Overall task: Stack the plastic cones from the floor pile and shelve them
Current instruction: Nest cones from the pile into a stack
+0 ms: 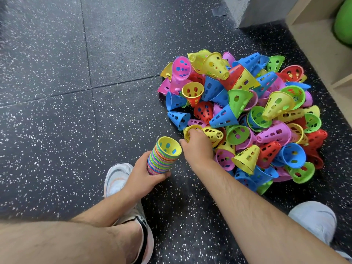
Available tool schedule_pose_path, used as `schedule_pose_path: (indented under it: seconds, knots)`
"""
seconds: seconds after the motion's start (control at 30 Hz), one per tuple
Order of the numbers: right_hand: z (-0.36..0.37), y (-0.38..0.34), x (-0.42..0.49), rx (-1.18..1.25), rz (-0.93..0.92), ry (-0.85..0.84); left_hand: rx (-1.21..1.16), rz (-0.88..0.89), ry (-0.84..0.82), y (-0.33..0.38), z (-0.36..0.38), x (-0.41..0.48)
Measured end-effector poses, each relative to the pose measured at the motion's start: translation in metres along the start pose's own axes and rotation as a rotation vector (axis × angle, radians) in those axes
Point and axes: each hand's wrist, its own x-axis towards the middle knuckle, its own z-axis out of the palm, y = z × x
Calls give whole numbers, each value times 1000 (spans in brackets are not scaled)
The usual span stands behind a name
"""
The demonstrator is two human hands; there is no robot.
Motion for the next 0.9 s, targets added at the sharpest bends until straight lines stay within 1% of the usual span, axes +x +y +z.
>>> schedule_pose_path:
  seconds: [0.17,0.27,0.37,0.5,0.57,0.73,0.83,0.9]
  knots:
    - [2,-1,5,-111,-47,9,-20,0,2,-3,0,1]
    - [0,0,2,-127,-91,29,-20,4,9,-4,0,1]
    - [-5,1,-6,-78,-190,121,-17,4,12,-5,-1,1]
    - [-12,6,-17,-85,-371,359,-7,4,-1,-6,0,1]
    - [-14,10,-20,-71,-422,430,-4,7,-3,-5,1,1]
    - [-20,17,-32,64,-486,468,29,29,-18,-4,3,2]
    - [-26,22,-37,93,-506,533,32,31,-23,-2,3,2]
    - [-28,25,-39,93,-525,526,36,32,-29,-3,3,3]
